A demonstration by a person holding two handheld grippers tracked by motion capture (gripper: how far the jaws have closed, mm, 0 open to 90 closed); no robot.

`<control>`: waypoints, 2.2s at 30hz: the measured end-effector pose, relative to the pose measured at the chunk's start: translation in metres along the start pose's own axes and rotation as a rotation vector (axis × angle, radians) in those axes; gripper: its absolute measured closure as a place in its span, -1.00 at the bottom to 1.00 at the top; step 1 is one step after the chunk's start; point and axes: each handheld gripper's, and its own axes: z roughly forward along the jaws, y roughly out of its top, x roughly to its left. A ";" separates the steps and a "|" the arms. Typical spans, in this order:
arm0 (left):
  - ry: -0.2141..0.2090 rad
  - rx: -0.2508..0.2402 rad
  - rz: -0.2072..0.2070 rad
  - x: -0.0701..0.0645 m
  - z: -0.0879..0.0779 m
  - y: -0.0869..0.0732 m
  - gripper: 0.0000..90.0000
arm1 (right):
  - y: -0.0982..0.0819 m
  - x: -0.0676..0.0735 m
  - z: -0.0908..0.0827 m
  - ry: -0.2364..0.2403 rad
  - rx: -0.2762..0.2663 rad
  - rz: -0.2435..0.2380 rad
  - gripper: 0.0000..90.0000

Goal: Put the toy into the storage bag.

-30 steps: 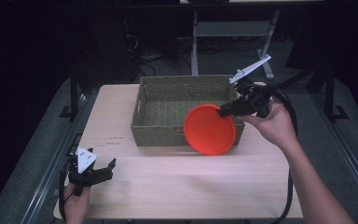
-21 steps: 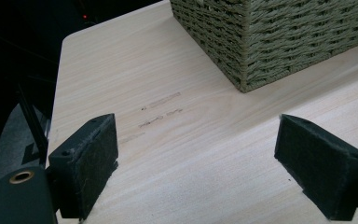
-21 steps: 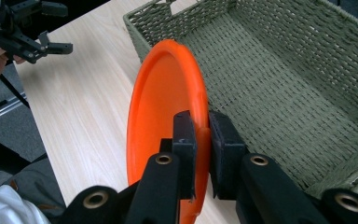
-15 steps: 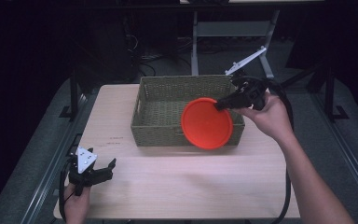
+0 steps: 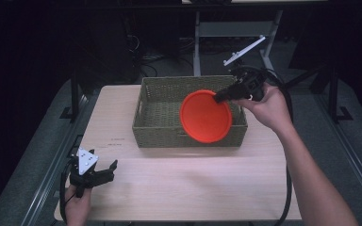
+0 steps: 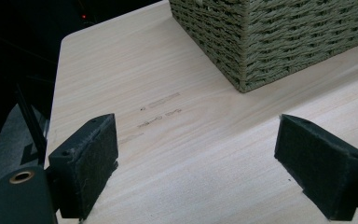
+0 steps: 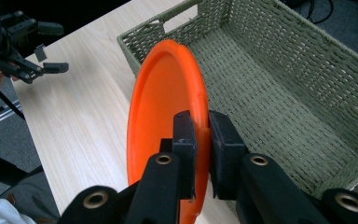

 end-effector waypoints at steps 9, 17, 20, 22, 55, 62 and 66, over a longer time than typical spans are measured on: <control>0.000 0.002 0.006 0.000 0.001 0.000 -0.71 | 0.011 -0.007 -0.004 -0.019 -0.009 0.006 0.82; -0.002 0.003 0.008 0.000 0.000 0.000 -0.71 | 0.017 -0.015 -0.007 -0.037 -0.011 0.031 0.82; 0.000 0.000 0.005 0.000 0.000 0.000 -0.71 | 0.018 -0.021 -0.007 -0.046 -0.008 0.045 0.82; 0.001 0.002 0.003 0.001 0.000 0.000 -0.71 | 0.019 -0.025 -0.007 -0.051 -0.004 0.057 0.82; -0.004 -0.005 0.008 -0.002 0.000 0.001 -0.71 | 0.024 -0.063 0.025 -0.145 0.024 0.168 0.82; -0.004 -0.004 0.007 -0.001 0.000 0.001 -0.71 | 0.023 -0.069 0.032 -0.143 0.020 0.187 0.82; -0.005 -0.001 0.011 -0.001 0.000 0.000 -0.71 | 0.023 -0.072 0.035 -0.148 0.020 0.196 0.82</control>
